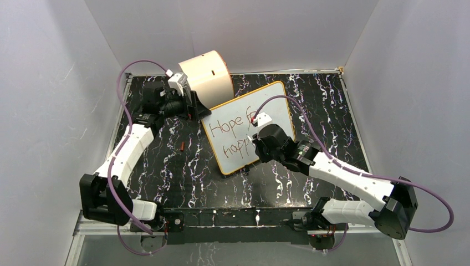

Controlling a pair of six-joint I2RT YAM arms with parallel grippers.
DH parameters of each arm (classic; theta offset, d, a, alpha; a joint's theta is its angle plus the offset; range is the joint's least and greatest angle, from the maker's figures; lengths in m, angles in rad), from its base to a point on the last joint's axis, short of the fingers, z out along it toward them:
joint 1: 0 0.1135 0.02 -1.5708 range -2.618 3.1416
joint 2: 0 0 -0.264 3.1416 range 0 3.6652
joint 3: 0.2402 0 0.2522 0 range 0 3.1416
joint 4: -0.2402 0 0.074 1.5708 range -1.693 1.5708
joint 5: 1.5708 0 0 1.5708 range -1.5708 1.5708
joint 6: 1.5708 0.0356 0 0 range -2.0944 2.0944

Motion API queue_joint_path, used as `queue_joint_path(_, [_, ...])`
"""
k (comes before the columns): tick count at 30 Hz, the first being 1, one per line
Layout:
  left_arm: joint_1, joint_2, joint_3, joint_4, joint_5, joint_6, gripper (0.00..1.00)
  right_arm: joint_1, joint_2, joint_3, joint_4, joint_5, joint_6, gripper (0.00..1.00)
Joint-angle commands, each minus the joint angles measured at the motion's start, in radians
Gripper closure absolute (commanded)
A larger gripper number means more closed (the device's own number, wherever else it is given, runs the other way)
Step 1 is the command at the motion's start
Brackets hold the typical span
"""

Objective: Write a sentence on the whiteboard

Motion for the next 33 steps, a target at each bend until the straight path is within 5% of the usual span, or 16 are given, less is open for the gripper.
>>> queue_joint_path(1, [0.001,-0.113,0.096,-0.174,-0.188,-0.013,0.08,0.001,-0.045,-0.006,0.104,0.023,-0.030,1.00])
queue_joint_path(6, [0.000,-0.275,0.040,-0.145,-0.208,-0.168,0.17,0.000,-0.087,-0.044,0.208,0.002,-0.044,1.00])
queue_joint_path(12, [-0.003,-0.490,-0.118,0.056,-0.011,-0.348,0.08,0.000,-0.140,-0.099,0.331,-0.052,-0.051,1.00])
queue_joint_path(17, [-0.013,-0.538,-0.208,0.075,-0.028,-0.619,0.08,0.000,-0.185,-0.152,0.458,-0.116,-0.052,1.00])
queue_joint_path(21, [-0.091,-0.542,-0.254,0.109,-0.152,-0.728,0.10,0.000,-0.206,-0.180,0.550,-0.160,-0.048,1.00])
queue_joint_path(27, [-0.405,-0.446,-0.233,0.123,-0.418,-0.730,0.11,0.000,-0.210,-0.174,0.577,-0.196,-0.040,1.00])
queue_joint_path(33, [-0.515,-0.371,-0.262,0.185,-0.582,-0.781,0.17,0.000,-0.241,-0.183,0.576,-0.201,-0.040,1.00])
